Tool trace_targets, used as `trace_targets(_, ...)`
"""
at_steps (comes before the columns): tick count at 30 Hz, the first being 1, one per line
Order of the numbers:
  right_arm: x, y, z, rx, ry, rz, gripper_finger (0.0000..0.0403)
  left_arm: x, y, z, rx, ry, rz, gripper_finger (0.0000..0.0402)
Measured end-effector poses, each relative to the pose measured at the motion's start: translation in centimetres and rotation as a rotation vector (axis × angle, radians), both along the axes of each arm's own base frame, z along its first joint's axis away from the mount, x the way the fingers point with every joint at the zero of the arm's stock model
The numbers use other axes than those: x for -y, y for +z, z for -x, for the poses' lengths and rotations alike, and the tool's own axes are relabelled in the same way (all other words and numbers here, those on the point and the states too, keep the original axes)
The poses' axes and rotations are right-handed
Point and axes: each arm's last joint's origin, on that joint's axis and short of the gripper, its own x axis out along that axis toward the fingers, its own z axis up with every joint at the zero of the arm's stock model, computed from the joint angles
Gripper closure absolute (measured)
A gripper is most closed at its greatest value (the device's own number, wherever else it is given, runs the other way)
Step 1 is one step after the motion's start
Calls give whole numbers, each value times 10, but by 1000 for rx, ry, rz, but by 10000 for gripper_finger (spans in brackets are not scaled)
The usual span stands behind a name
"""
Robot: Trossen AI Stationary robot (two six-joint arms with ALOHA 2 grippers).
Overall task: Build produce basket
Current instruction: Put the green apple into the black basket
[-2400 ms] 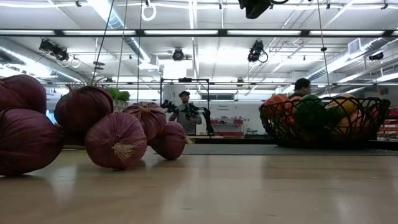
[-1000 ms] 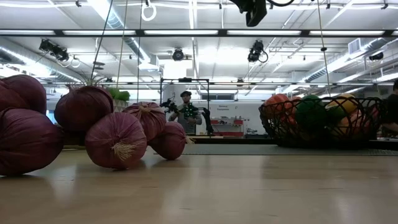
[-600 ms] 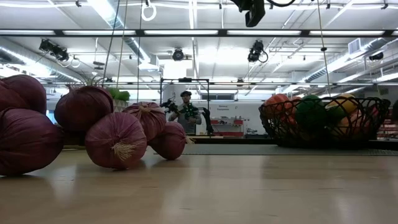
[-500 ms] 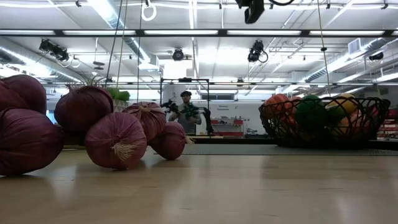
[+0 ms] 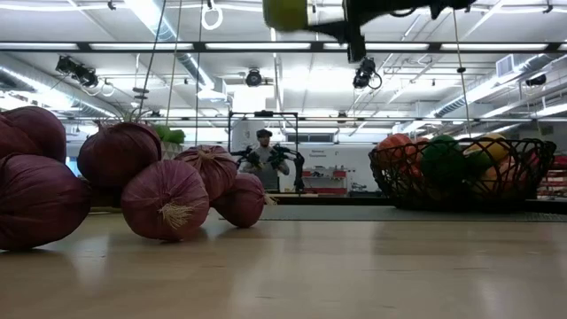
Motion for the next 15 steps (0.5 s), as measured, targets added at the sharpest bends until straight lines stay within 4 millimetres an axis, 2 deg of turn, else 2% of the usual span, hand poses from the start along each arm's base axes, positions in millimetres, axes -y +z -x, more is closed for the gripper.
trace_targets(4, 31, -8, 6, -100, -44, 127, 136, 6, 1, 2, 4, -27, 7, 289)
trace_targets(8, 64, -13, 21, -205, -101, 206, 135, 13, -2, 4, 10, -55, 105, 279)
trace_targets(15, 115, -7, 71, -365, -289, 287, 135, 25, -15, 8, -54, -89, 259, 252)
